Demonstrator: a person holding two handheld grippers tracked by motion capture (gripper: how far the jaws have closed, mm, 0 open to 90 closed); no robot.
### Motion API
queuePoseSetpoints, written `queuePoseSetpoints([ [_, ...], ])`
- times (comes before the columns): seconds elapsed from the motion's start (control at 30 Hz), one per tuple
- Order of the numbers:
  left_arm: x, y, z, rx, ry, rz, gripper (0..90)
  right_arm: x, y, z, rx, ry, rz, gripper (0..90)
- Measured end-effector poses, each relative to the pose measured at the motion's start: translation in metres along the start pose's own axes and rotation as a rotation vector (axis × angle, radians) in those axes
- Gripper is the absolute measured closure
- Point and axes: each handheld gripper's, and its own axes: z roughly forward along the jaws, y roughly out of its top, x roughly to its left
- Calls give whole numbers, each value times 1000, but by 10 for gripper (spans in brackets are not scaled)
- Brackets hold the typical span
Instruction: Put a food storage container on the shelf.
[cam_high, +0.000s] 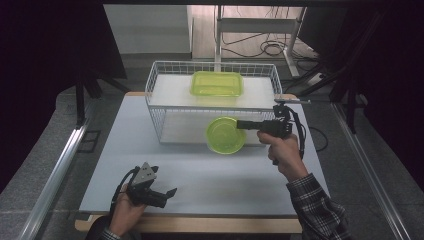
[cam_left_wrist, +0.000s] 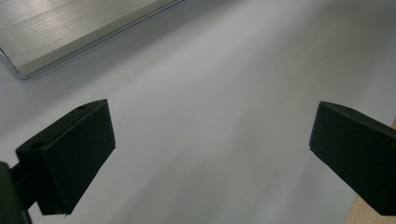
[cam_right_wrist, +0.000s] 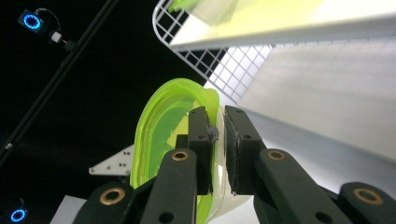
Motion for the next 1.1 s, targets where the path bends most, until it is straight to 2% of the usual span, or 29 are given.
queuePoseSetpoints([
  [0.53, 1, 0, 0, -4, 1, -6, 0, 22, 42, -11, -66, -3, -21, 815],
  [0.87, 1, 0, 0, -7, -1, -9, 0, 37, 71, -6, -112, -25, -47, 815],
  [1.1, 1, 0, -1, -8, -1, -9, 0, 40, 89, 2, -136, -55, -53, 815],
])
